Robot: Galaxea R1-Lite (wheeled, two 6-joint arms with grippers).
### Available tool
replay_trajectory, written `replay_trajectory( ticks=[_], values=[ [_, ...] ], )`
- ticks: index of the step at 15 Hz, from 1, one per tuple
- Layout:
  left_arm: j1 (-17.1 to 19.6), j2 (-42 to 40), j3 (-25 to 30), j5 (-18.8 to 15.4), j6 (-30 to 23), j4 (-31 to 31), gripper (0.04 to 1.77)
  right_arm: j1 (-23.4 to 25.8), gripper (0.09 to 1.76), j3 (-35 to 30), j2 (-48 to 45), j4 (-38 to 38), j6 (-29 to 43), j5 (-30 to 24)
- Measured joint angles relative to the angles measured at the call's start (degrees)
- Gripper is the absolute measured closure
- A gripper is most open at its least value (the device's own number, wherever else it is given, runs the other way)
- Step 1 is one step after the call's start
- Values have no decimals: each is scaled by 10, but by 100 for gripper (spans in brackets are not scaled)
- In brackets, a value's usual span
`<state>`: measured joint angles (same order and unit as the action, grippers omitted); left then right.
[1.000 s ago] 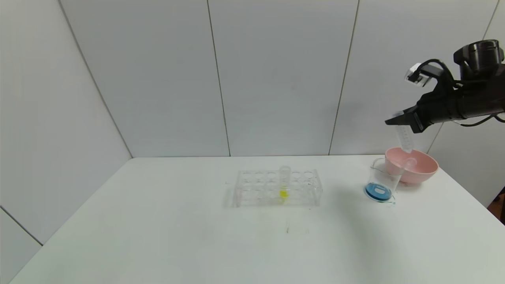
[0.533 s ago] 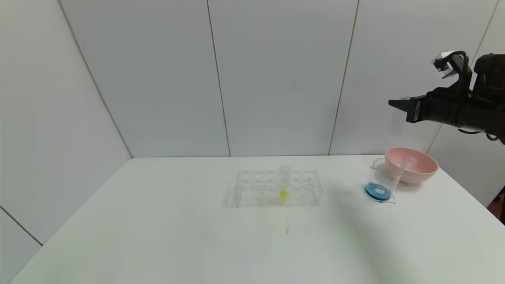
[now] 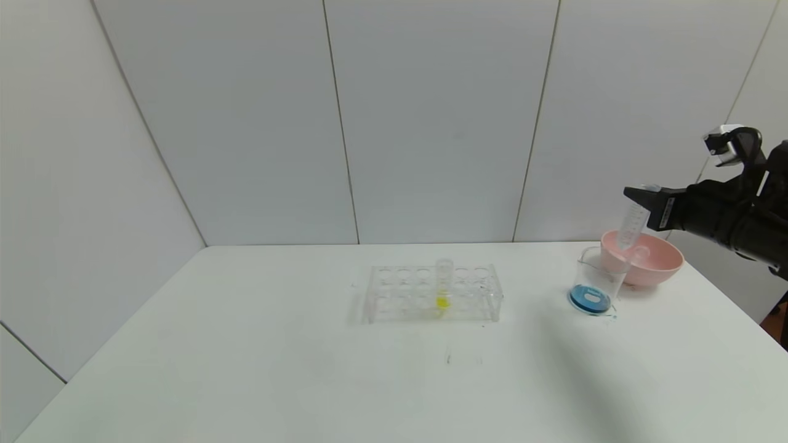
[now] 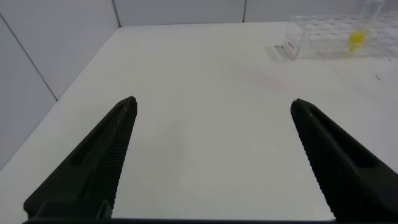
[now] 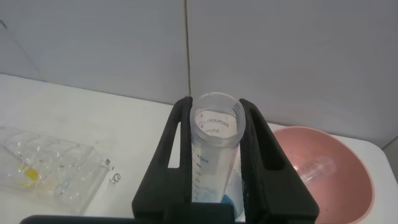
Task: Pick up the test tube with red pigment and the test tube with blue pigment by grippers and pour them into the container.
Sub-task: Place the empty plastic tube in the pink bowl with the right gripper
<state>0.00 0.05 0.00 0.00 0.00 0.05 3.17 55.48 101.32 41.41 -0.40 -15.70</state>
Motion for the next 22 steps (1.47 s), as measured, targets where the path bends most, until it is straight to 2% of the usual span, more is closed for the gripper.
replay_trajectory(
  ticks=[3,7,11,15,22],
  values=[
    [0,0,0,0,0,0,5,12,134,-4,4,30,2,0],
    [0,0,0,0,0,0,5,57,134,15,42,62,1,-7],
    [0,0,0,0,0,0,5,115,134,91,108,61,2,-8],
    [0,0,0,0,0,0,5,153,134,152,177,62,2,-3],
    [0,0,0,0,0,0,5,153,134,182,217,67,15,-5]
  ],
)
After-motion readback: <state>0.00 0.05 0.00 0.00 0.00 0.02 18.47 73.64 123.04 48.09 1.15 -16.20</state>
